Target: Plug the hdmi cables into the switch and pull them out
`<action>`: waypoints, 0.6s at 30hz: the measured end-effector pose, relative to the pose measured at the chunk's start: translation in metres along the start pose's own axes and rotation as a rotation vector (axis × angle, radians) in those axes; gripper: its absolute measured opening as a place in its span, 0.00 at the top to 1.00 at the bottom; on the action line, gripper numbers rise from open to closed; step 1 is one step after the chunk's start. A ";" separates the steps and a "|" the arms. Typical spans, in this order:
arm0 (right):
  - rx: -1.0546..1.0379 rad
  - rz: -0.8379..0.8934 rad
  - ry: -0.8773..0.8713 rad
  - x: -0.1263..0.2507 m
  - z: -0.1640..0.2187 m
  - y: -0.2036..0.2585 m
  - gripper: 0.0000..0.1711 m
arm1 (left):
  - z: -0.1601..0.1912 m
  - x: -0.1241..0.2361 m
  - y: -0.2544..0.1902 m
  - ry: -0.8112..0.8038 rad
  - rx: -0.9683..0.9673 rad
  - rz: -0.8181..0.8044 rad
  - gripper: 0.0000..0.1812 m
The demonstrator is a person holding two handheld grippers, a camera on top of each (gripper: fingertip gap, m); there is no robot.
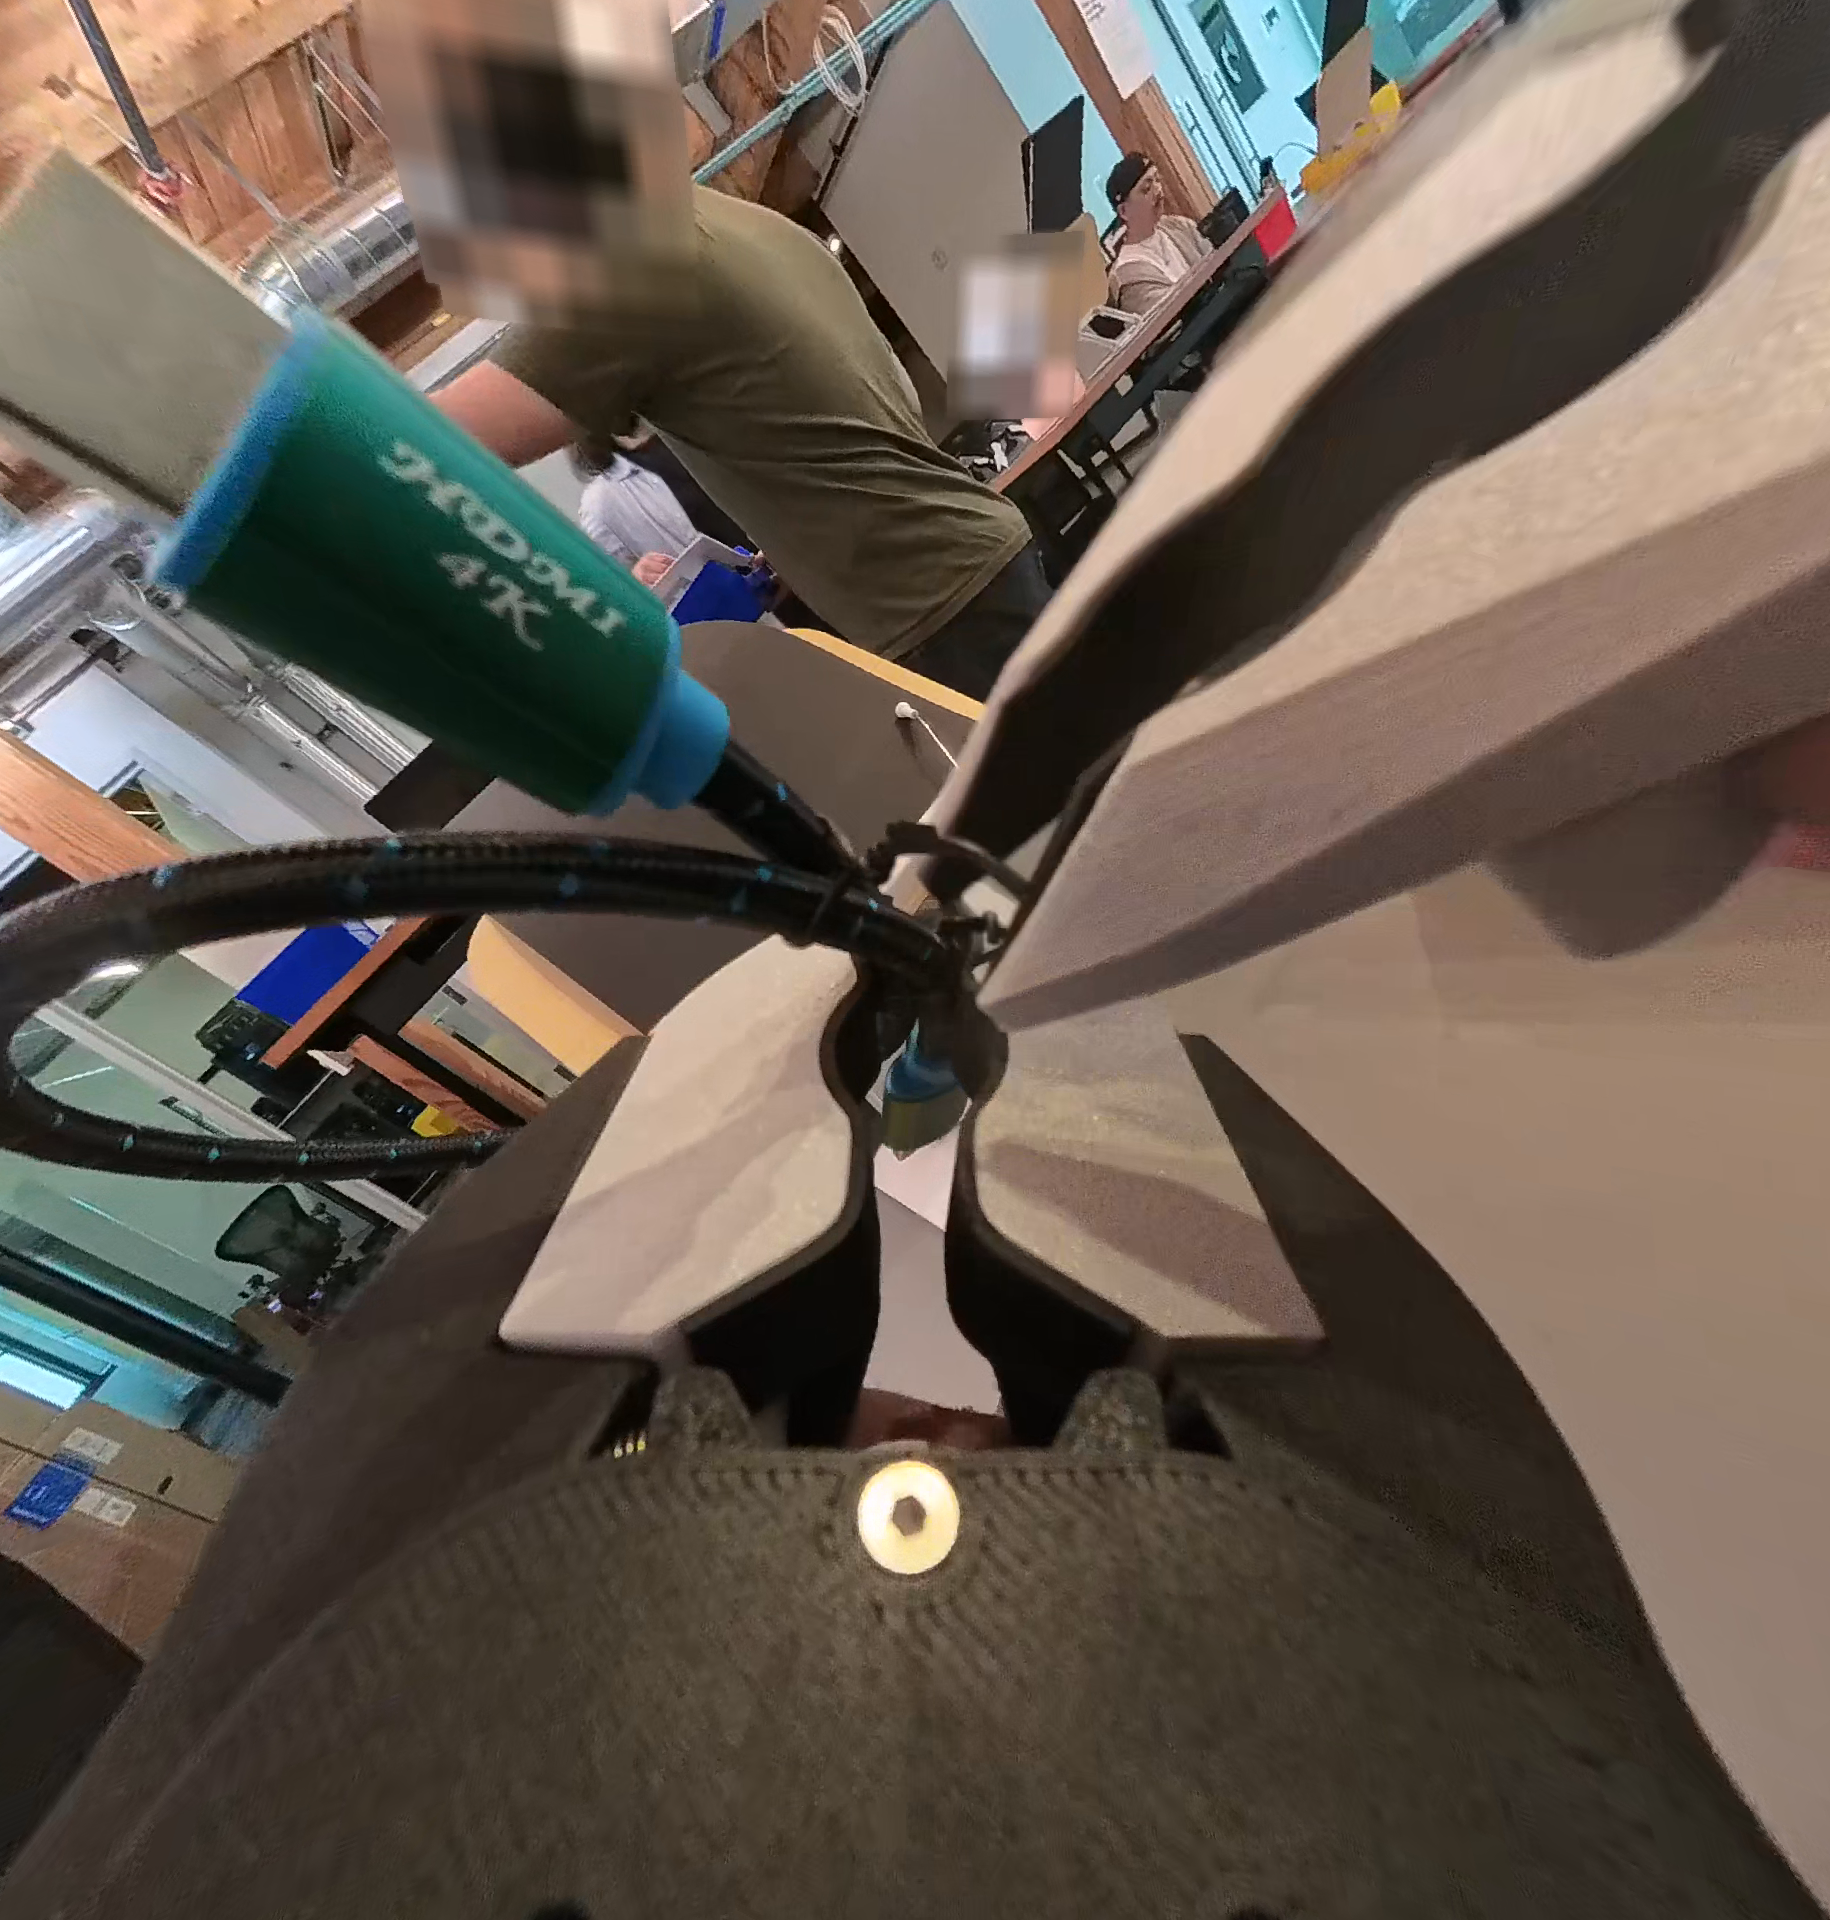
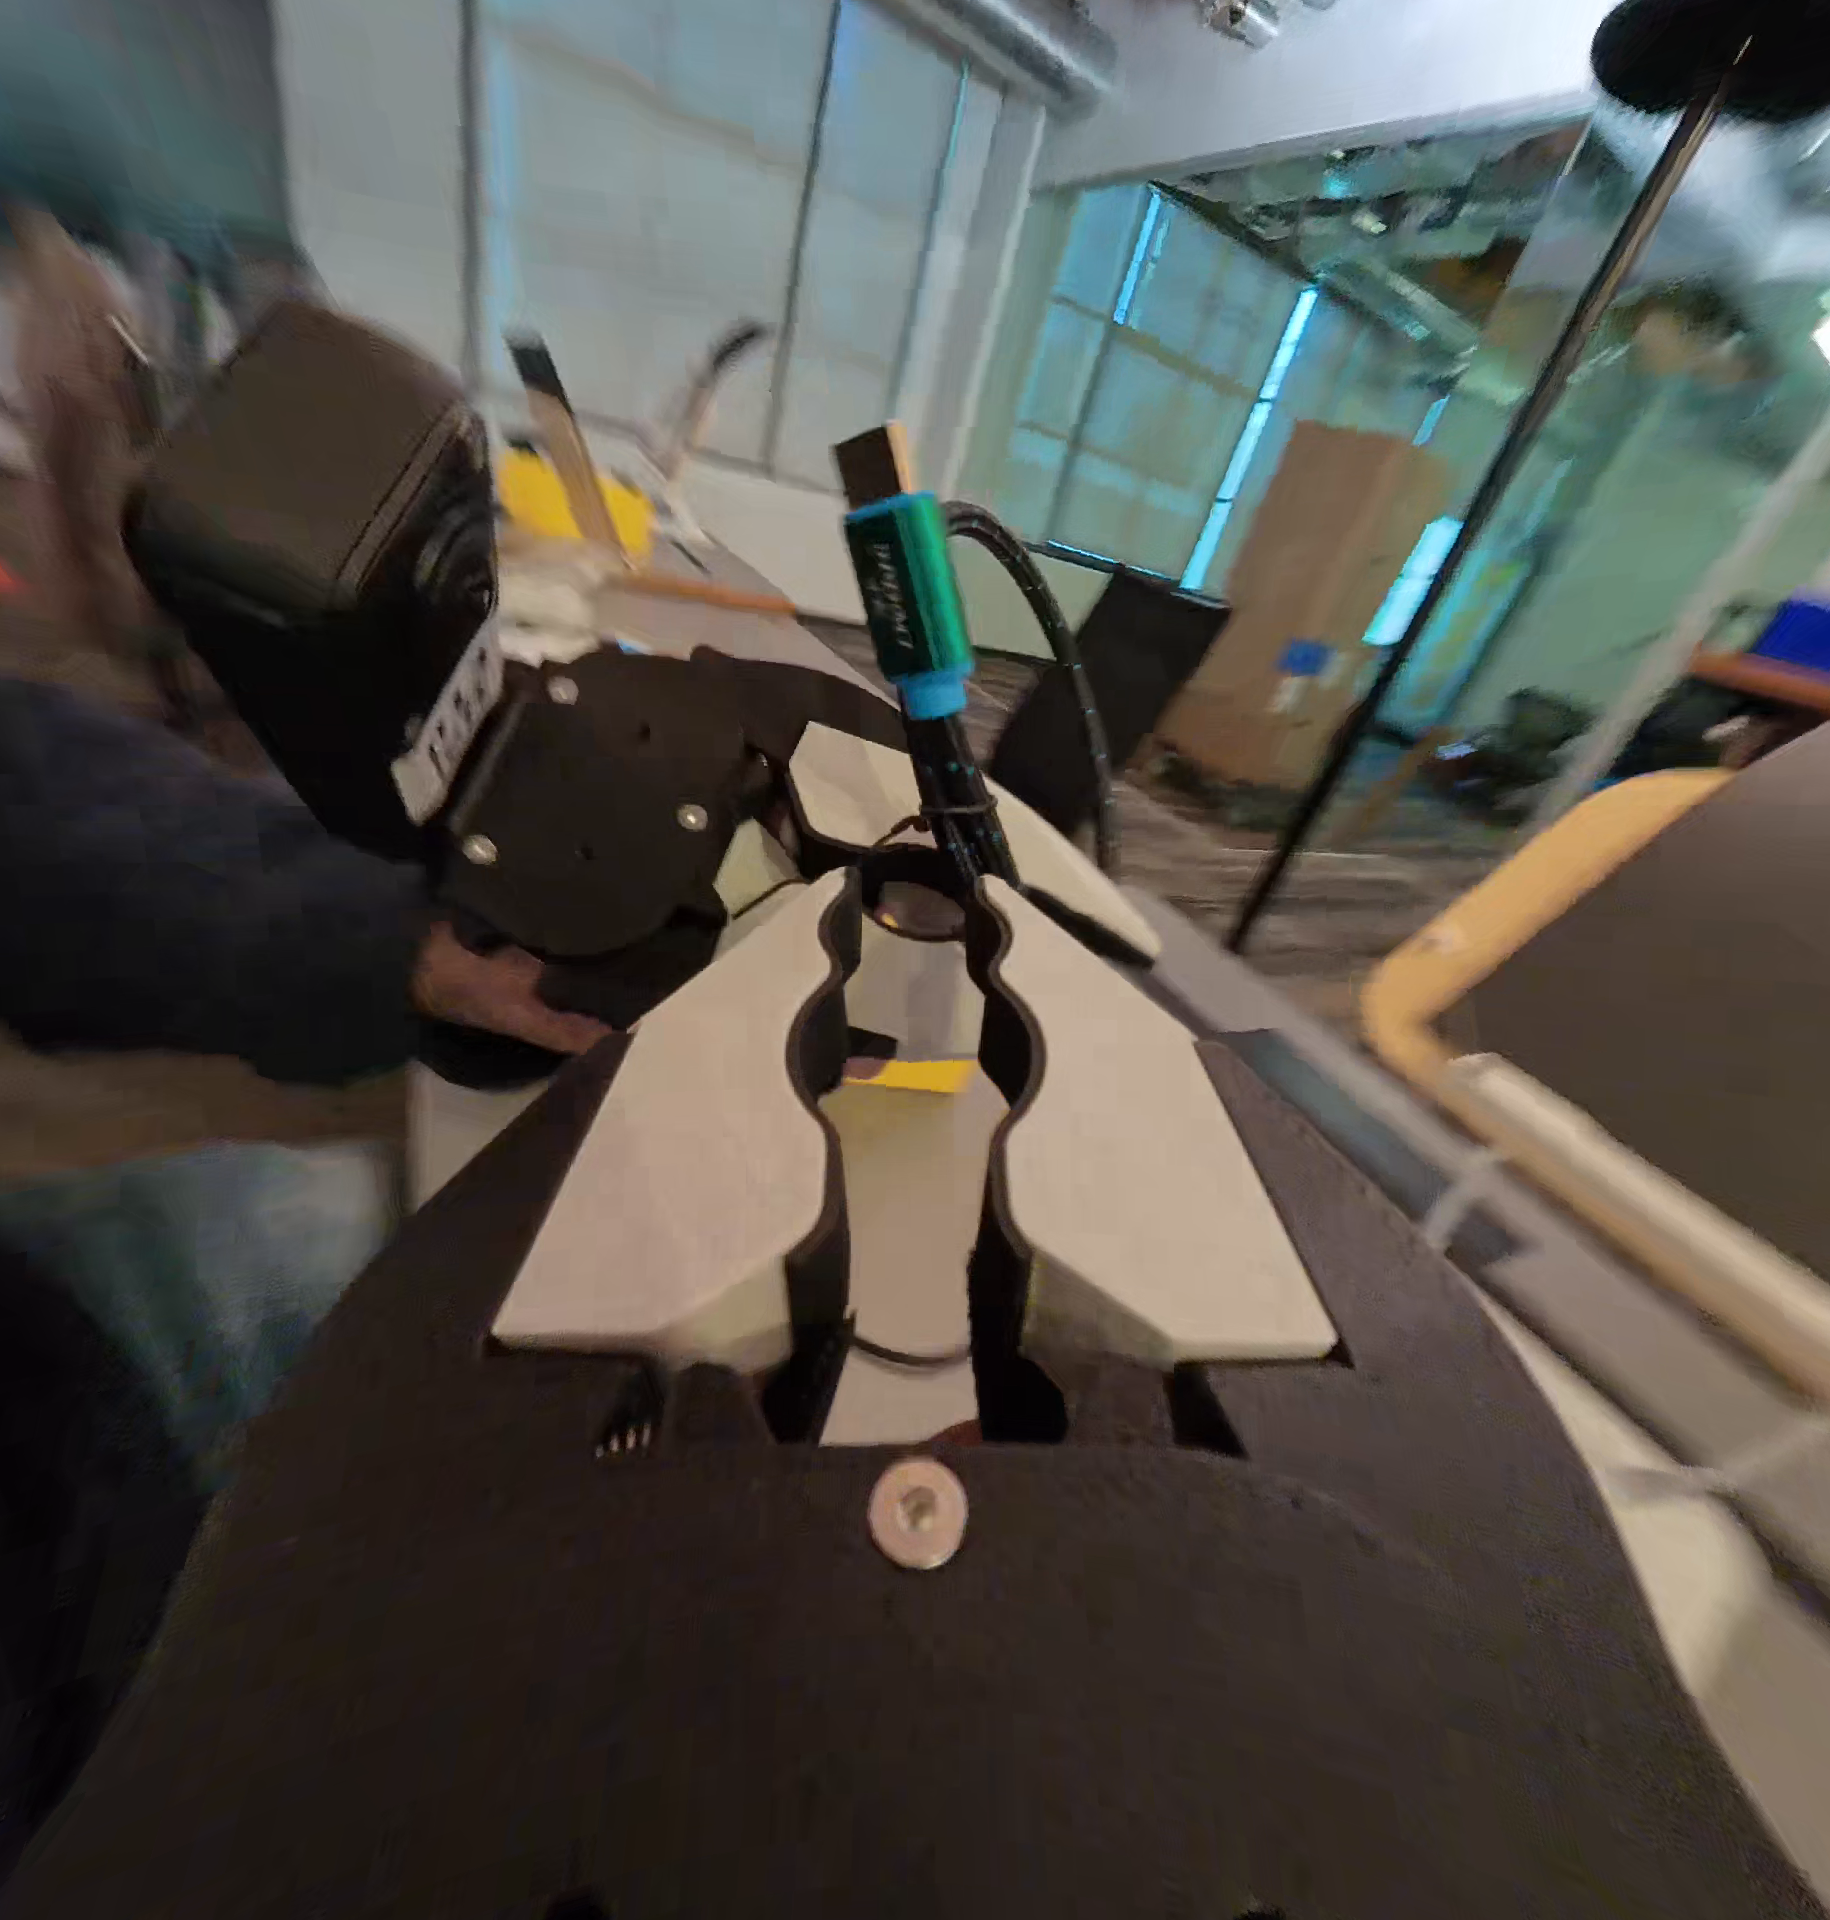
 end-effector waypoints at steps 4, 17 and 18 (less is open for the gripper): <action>0.342 0.091 0.111 -0.001 -0.005 0.000 0.94 | 0.001 -0.001 -0.001 0.010 0.000 0.003 0.96; 0.619 0.149 0.216 -0.002 -0.010 -0.002 1.00 | 0.007 -0.003 -0.001 0.033 -0.009 0.001 0.96; 0.579 0.130 0.208 -0.002 -0.010 -0.002 1.00 | 0.007 -0.003 -0.001 0.032 -0.018 -0.004 0.96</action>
Point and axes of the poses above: each gripper's, where its closed fingertips meet, x back along the fingers, z out of its underside, y = z × x across the jaws, the point moved 1 cm from there along x, back along the fingers, and after that the axes turned 11 degrees about x, right-handed, at the moved point
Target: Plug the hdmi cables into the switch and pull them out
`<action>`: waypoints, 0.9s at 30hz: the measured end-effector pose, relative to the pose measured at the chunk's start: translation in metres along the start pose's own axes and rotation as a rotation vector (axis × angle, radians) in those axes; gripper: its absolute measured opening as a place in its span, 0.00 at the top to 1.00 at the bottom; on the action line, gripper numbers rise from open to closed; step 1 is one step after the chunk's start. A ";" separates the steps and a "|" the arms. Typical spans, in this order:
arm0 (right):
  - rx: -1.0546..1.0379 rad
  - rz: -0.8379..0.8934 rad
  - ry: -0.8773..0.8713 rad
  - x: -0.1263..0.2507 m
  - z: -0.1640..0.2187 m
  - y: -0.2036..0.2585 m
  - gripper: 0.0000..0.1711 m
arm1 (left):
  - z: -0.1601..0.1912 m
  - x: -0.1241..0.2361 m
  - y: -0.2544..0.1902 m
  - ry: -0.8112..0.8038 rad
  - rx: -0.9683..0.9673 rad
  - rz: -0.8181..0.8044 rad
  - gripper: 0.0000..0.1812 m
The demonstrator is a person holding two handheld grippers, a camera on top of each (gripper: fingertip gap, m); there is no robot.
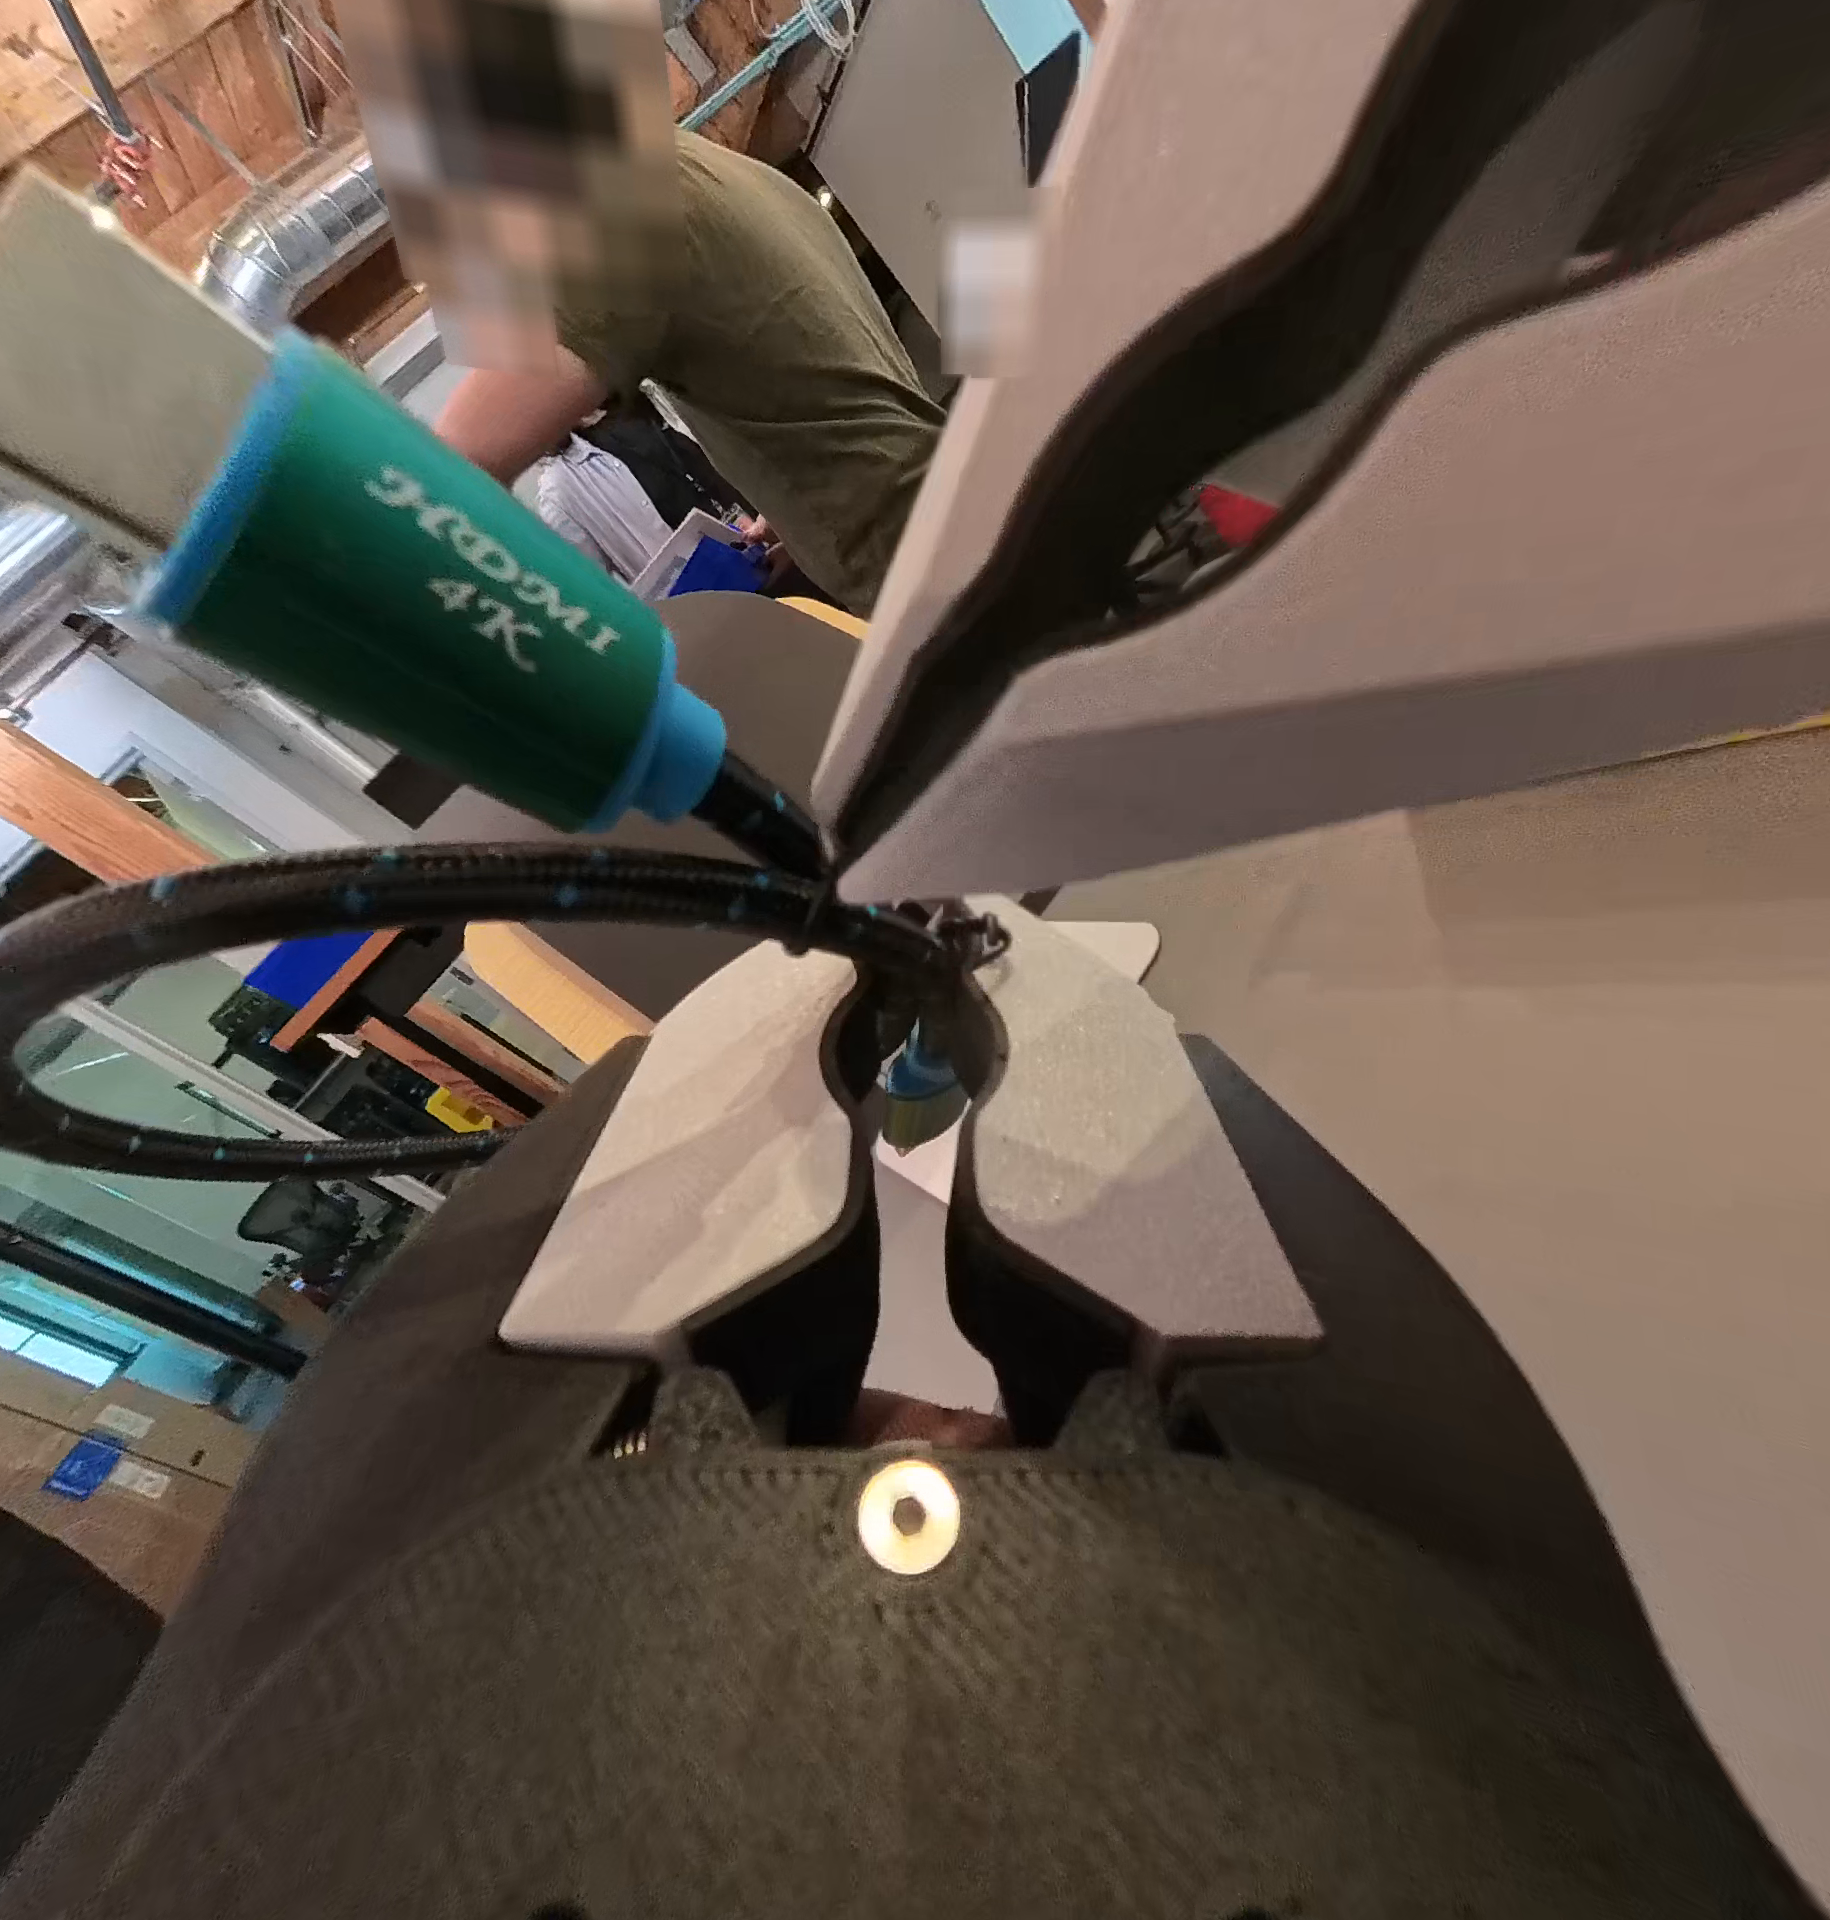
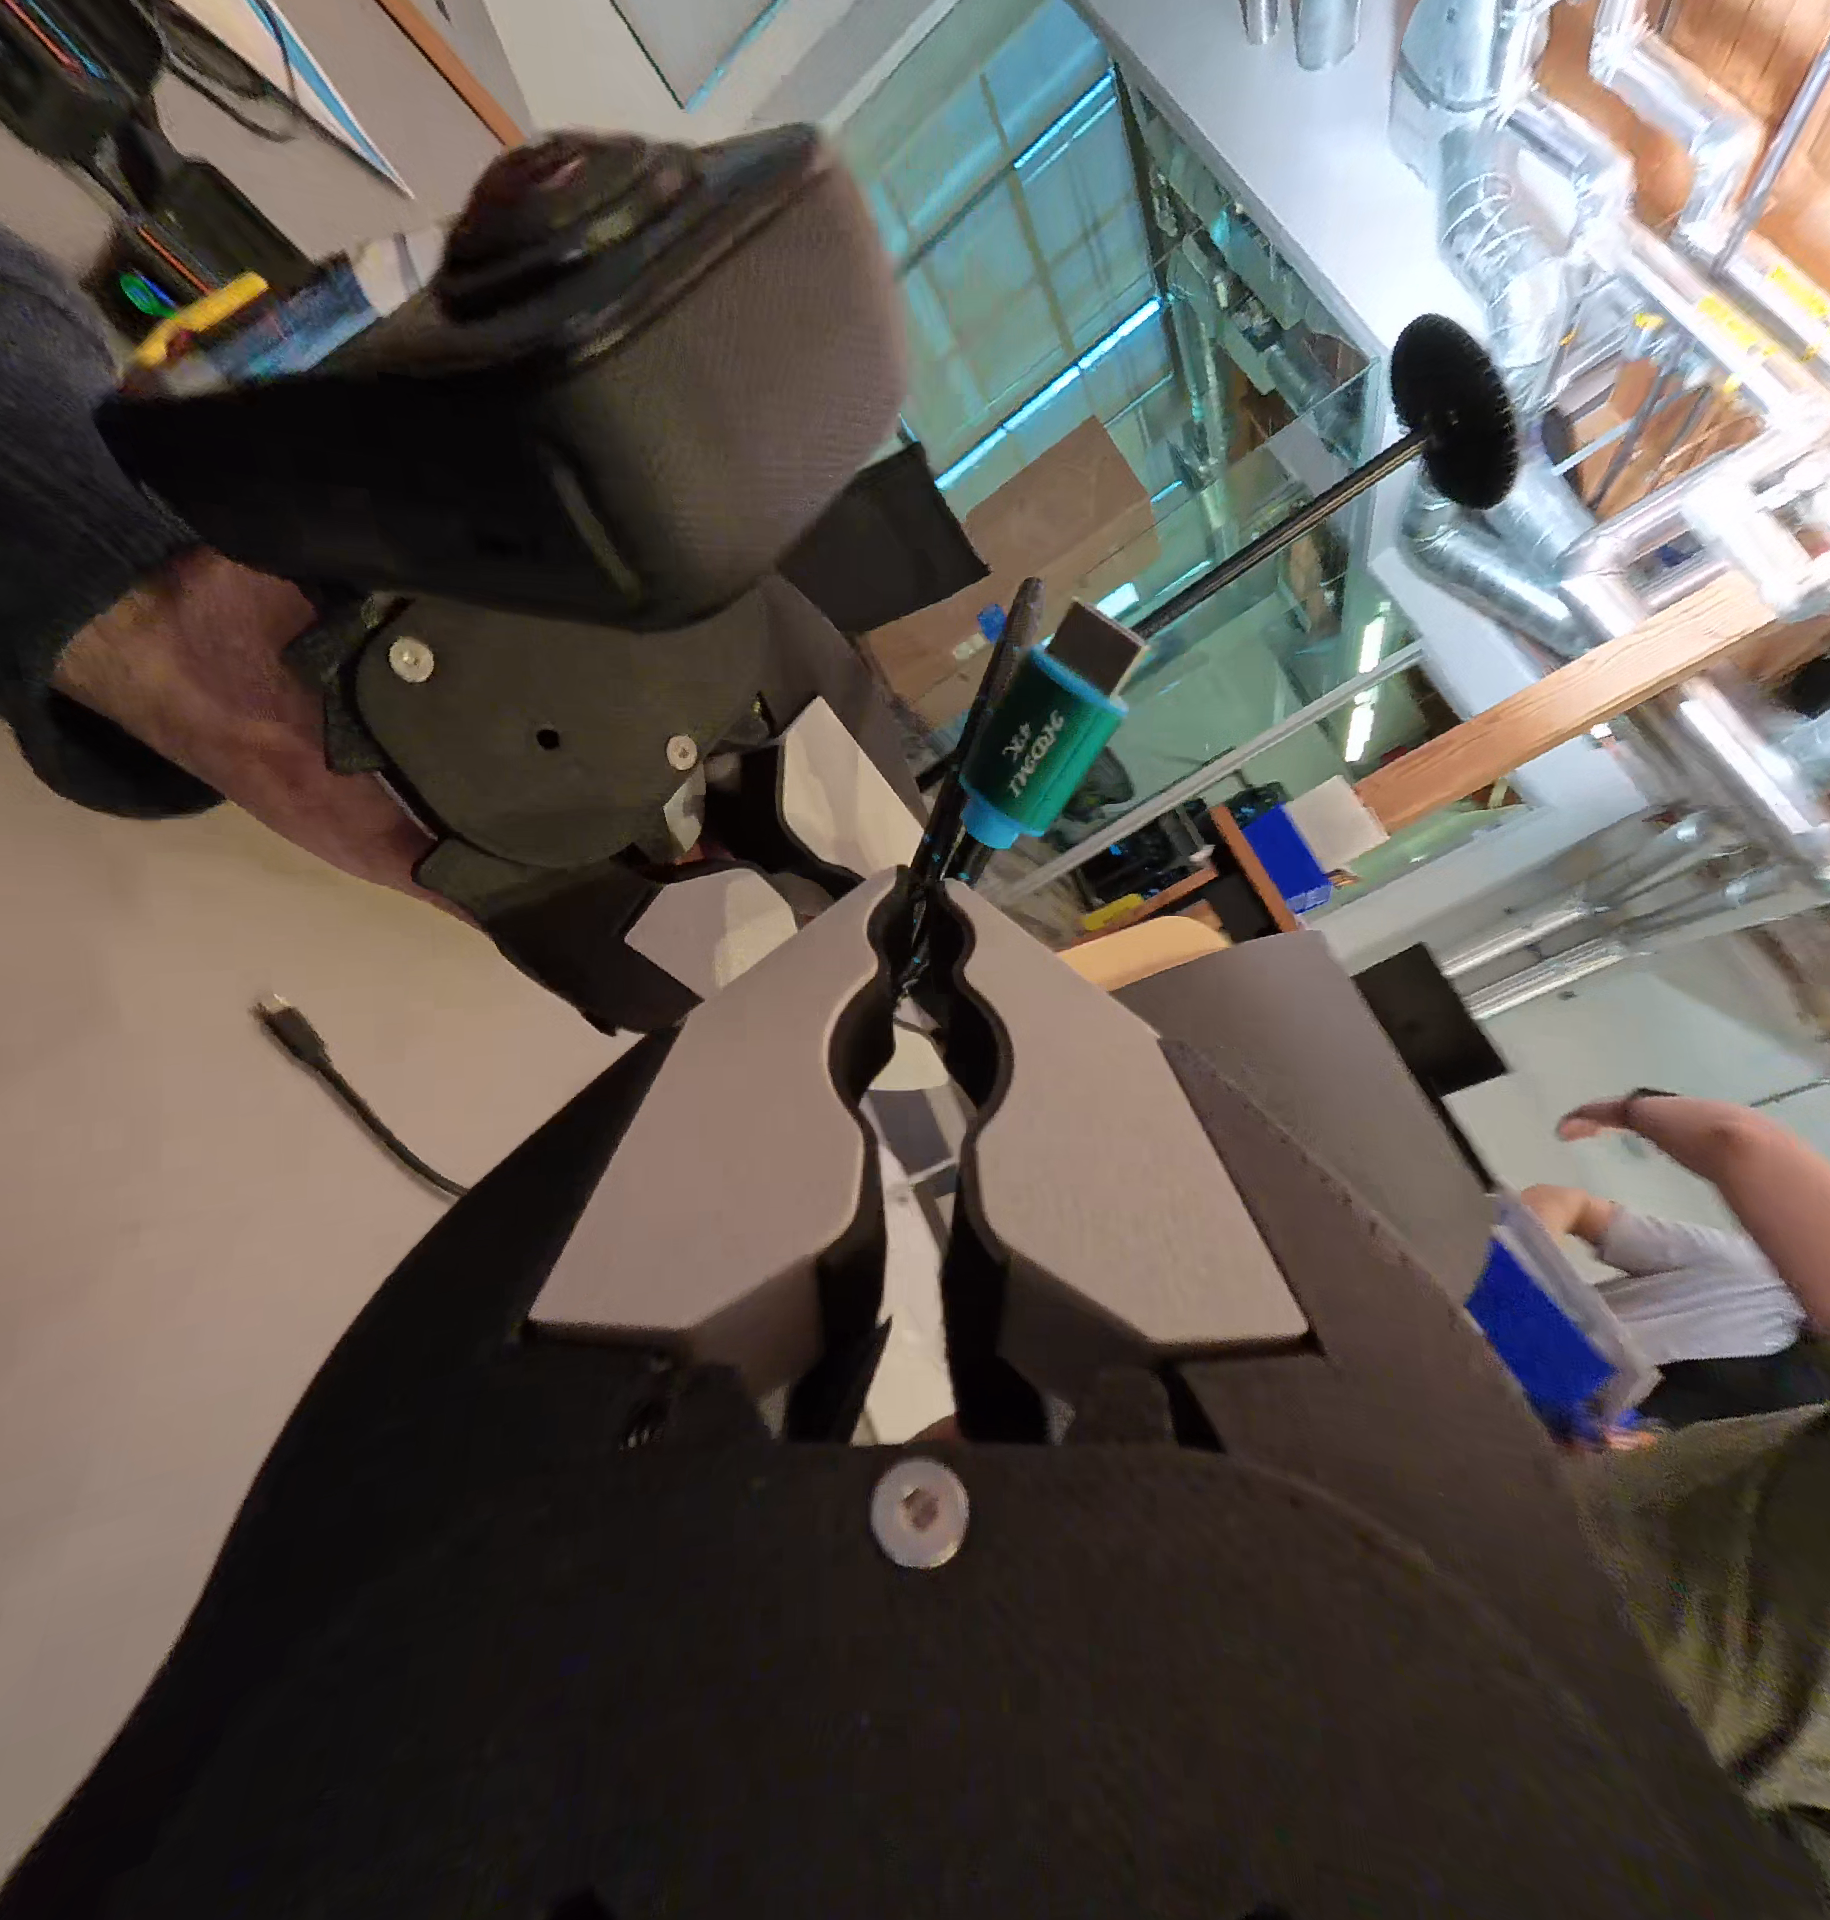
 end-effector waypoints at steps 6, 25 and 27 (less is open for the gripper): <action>-0.534 -0.123 -0.151 0.003 0.004 -0.003 1.00 | 0.000 0.000 0.002 -0.006 -0.043 -0.031 0.96; -1.429 -0.286 -0.532 0.015 0.016 -0.003 1.00 | -0.007 0.003 0.000 -0.025 -0.001 -0.020 0.96; -1.422 -0.294 -0.524 0.015 0.017 0.000 1.00 | -0.008 0.003 -0.001 -0.031 0.001 -0.019 0.96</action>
Point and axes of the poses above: each gripper's, where its closed fingertips meet, x back along the fingers, z out of its underside, y = z × x across the jaws, the point moved 1 cm from there along x, back along the fingers, and after that the axes turned 11 degrees about x, right-handed, at the moved point
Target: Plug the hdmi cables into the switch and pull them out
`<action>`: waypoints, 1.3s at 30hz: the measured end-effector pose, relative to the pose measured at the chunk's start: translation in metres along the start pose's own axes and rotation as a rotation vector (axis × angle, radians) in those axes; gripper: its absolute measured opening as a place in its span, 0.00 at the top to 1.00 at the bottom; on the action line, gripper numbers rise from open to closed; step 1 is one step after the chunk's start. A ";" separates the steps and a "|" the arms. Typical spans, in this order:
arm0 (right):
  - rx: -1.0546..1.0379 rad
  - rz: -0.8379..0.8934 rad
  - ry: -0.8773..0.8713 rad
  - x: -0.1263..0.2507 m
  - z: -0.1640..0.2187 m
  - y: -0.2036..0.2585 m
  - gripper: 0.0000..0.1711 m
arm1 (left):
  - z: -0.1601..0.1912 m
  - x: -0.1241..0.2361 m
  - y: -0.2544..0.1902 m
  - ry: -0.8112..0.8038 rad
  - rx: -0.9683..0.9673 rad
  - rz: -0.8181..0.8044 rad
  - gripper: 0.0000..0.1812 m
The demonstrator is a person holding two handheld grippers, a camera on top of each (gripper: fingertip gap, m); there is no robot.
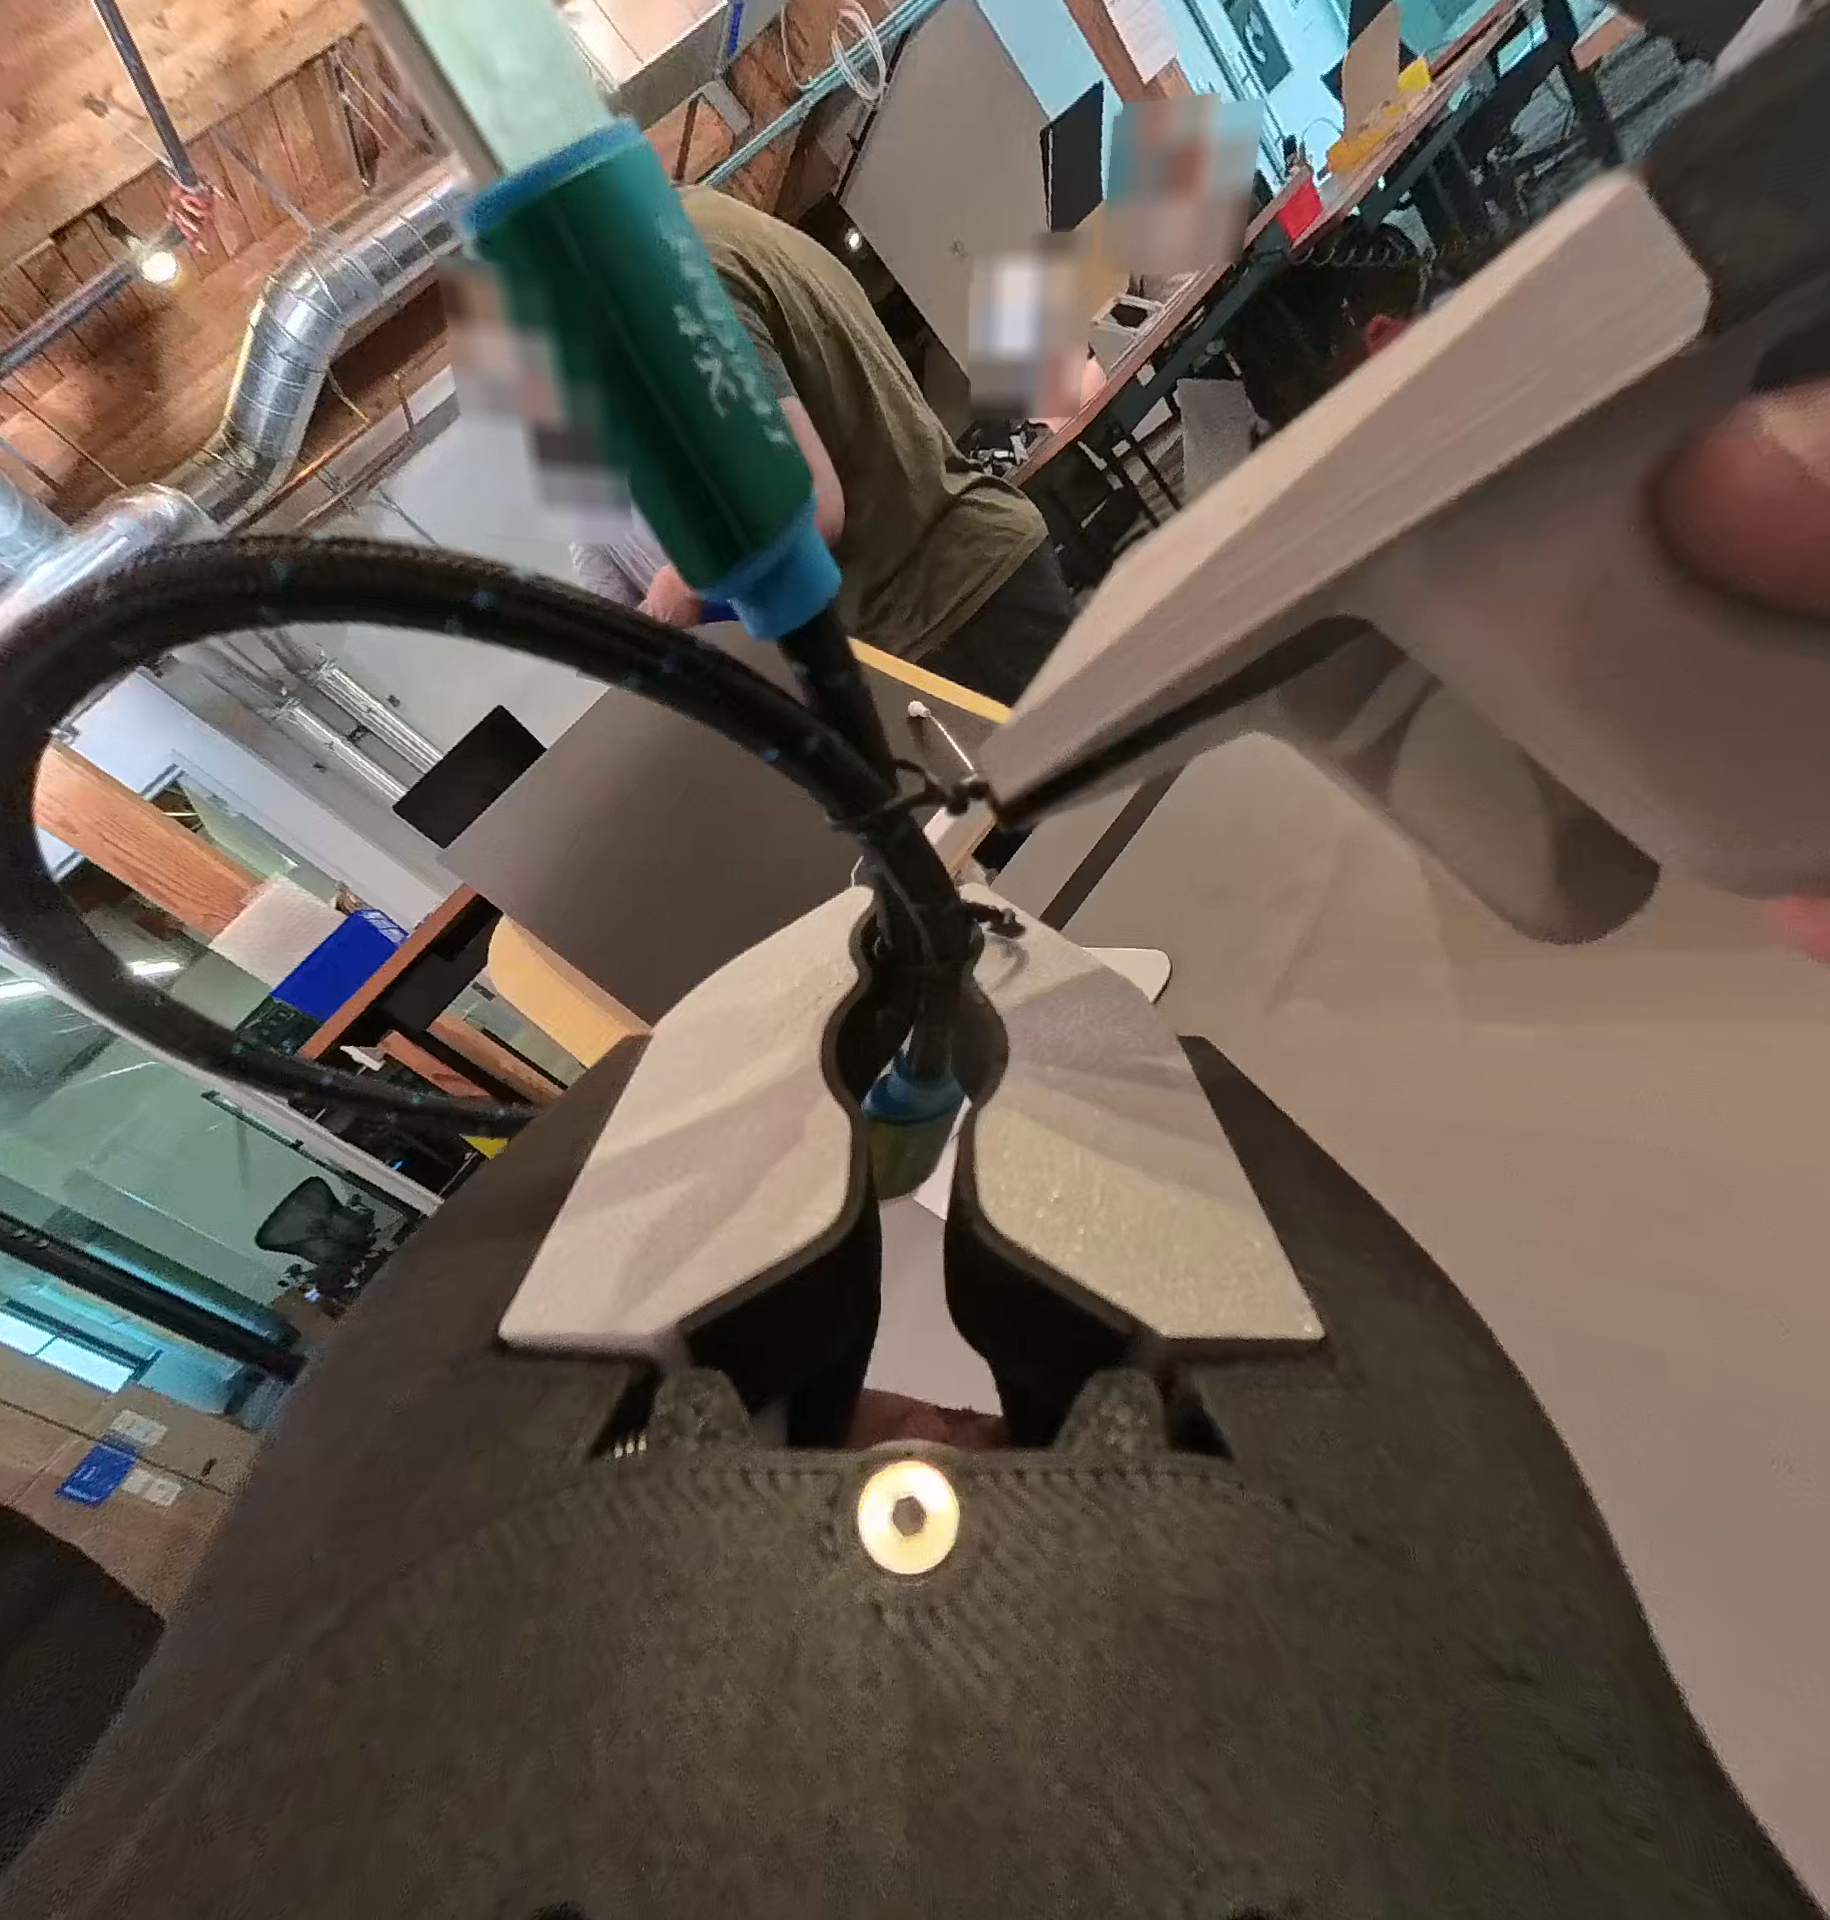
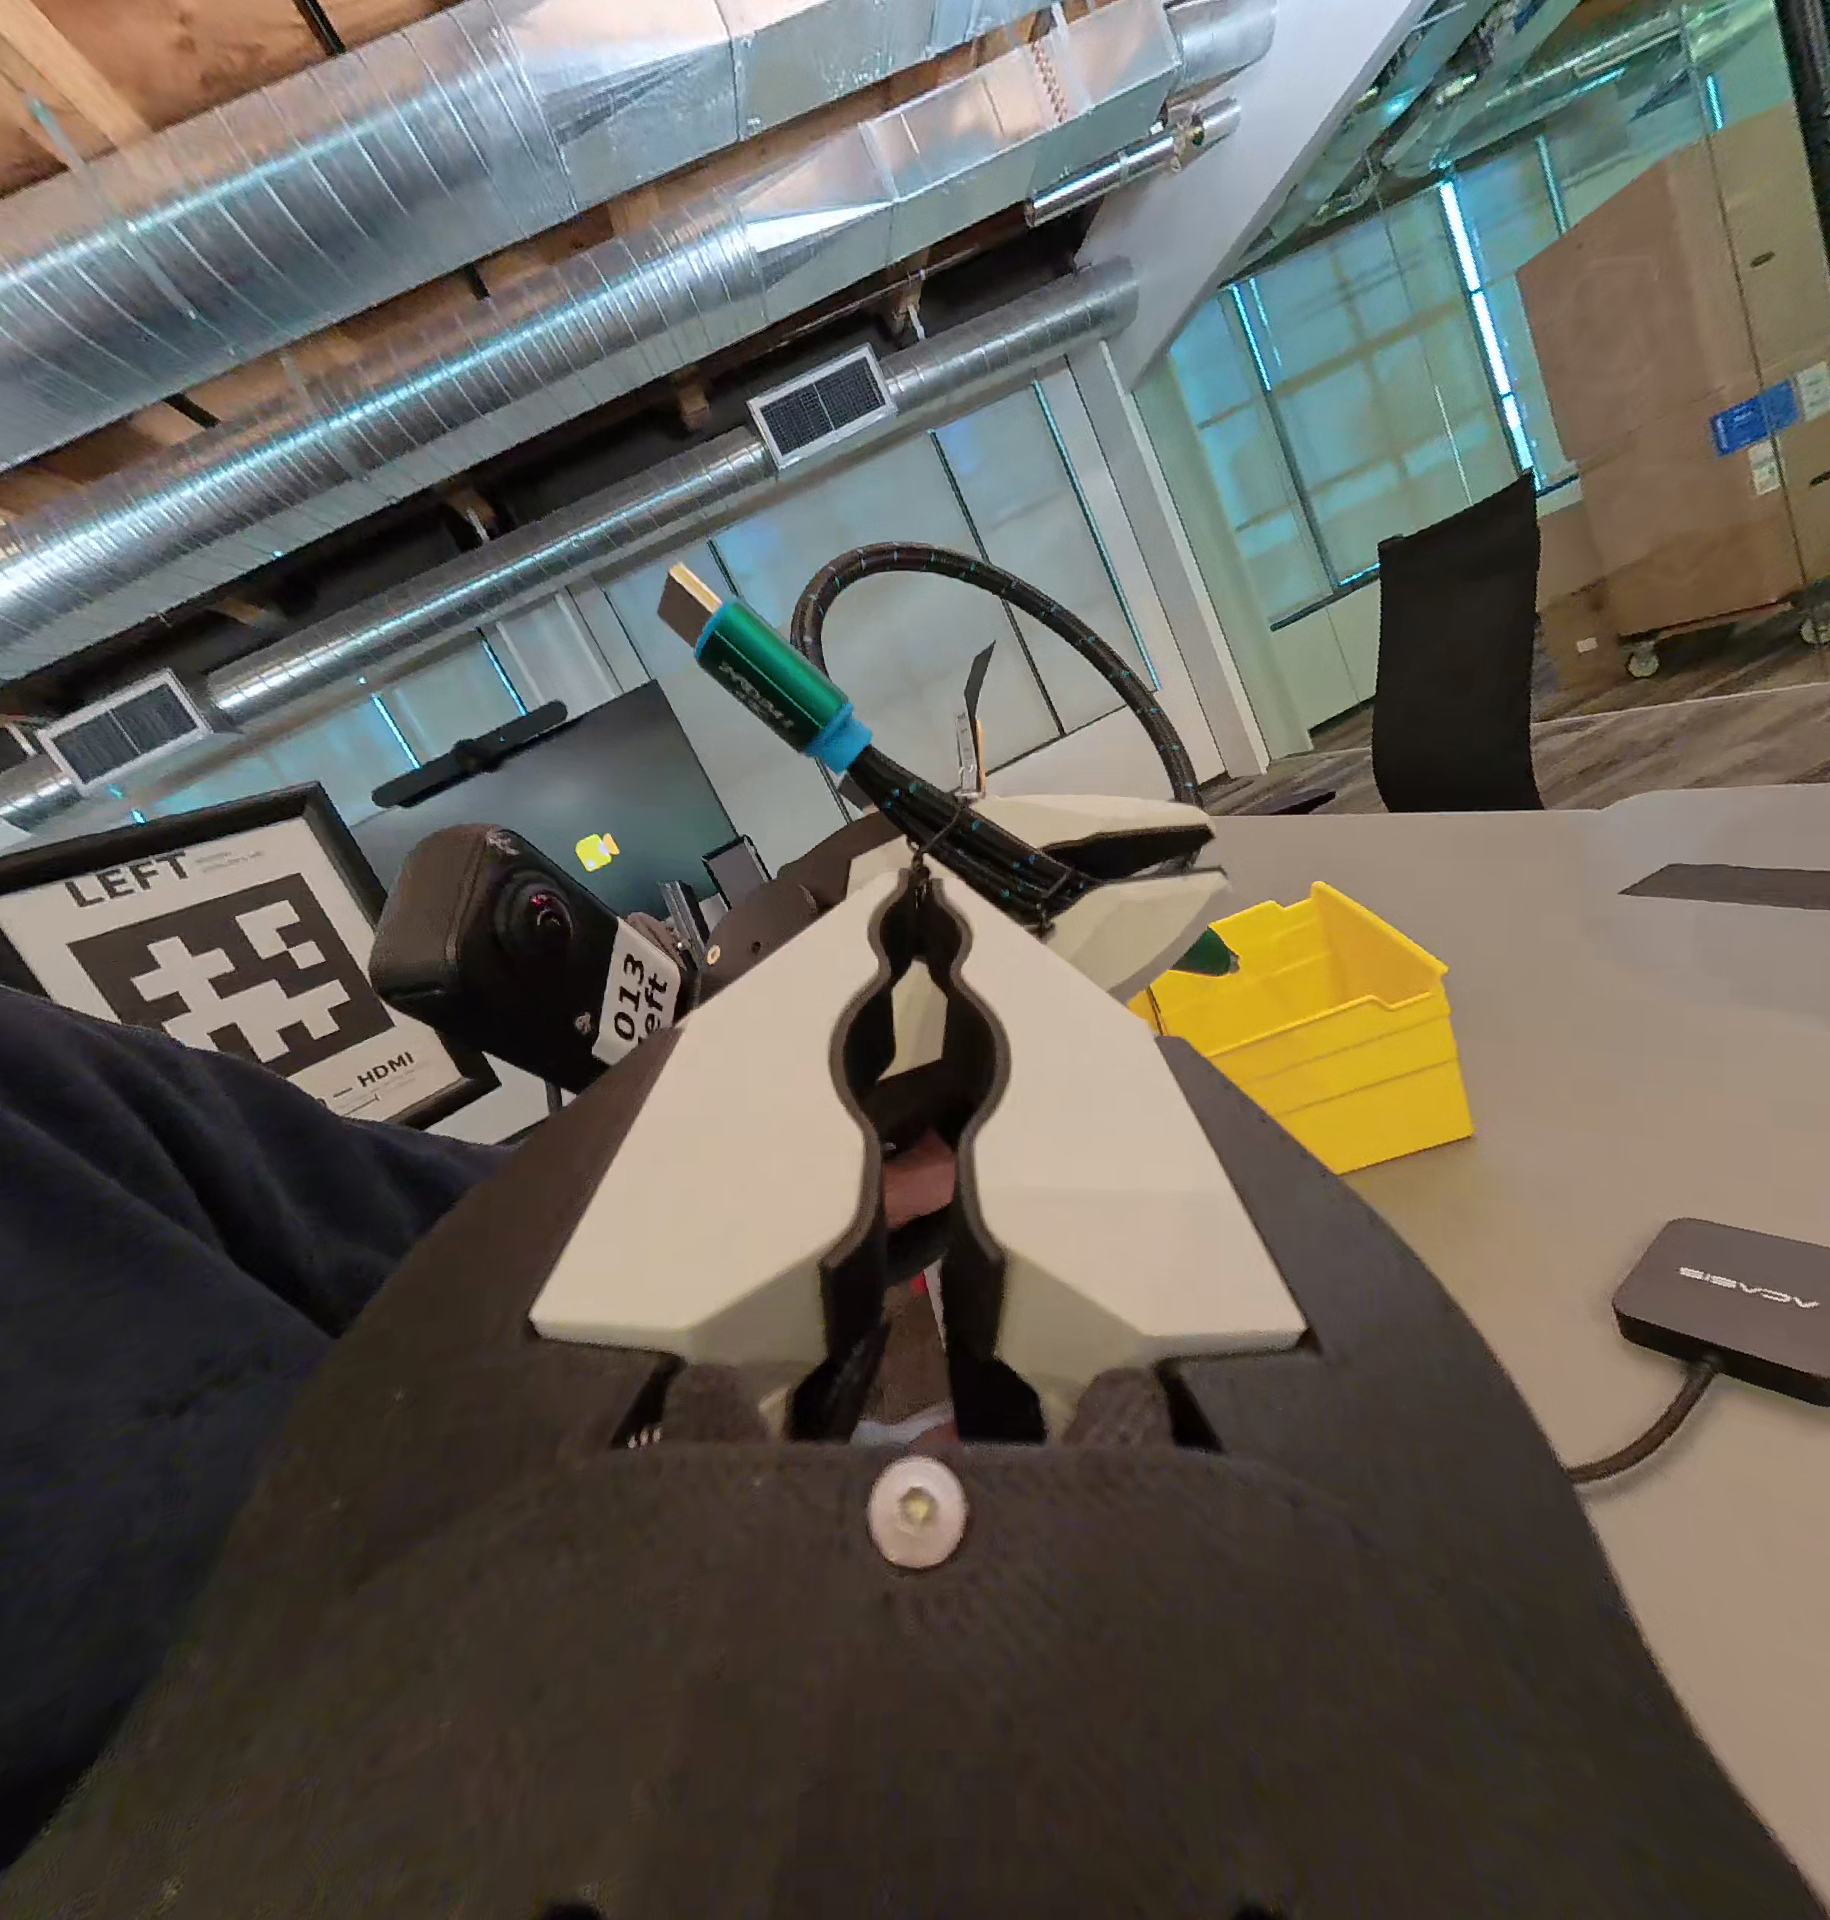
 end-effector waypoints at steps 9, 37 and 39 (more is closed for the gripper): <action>0.662 0.211 0.214 0.004 -0.003 0.002 0.91 | 0.000 0.000 0.004 0.022 0.034 0.019 0.96; 0.411 0.067 0.247 -0.008 0.000 0.009 1.00 | -0.004 0.002 0.001 0.010 -0.014 -0.013 0.96; 0.066 -0.027 0.106 -0.006 0.000 0.010 1.00 | -0.005 0.001 0.001 0.003 -0.032 -0.021 0.96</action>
Point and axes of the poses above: each gripper's, where its closed fingertips meet, x back along the fingers, z out of its underside, y = z × x across the jaws, the point moved 1 cm from there along x, back along the fingers, and after that the axes turned 11 degrees about x, right-handed, at the moved point
